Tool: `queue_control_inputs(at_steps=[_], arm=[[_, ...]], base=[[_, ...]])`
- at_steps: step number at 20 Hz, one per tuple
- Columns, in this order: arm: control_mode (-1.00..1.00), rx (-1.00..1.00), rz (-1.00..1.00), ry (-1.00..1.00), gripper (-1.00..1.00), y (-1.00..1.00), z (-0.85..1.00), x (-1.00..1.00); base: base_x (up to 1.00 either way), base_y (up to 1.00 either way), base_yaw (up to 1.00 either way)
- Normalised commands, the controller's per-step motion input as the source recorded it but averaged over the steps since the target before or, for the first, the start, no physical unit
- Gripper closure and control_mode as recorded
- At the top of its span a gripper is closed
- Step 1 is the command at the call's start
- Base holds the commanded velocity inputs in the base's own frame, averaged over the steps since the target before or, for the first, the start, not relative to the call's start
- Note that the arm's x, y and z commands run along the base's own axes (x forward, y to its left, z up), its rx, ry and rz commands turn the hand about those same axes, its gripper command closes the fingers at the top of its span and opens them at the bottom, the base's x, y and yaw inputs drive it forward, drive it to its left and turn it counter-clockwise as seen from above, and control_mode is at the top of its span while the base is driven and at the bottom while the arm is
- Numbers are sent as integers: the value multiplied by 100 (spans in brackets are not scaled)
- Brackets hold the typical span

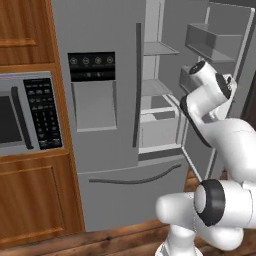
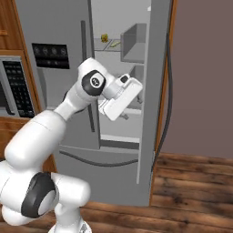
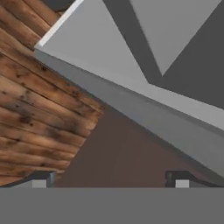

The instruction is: Retrieve the butter from the fridge and place it on a plate on the dining table. Then retrieve the butter knife by the fridge and place it near the plate.

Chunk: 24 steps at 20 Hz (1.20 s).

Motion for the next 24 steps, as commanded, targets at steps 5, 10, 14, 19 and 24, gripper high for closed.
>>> queue_control_inputs(at_steps=[5, 10, 14, 19, 24], arm=[[-100, -16, -15, -8, -100, 98, 15, -51], [-100, 11, -27, -19, -100, 100, -2, 0], [-100, 68, -30, -18, -100, 84, -10, -3], [-100, 78, -27, -32, -100, 75, 0, -9], [-100, 38, -13, -39, -100, 21, 0, -32]], base=[[0, 0, 0], [0, 0, 0], [0, 0, 0], [0, 0, 0], [0, 0, 0]])
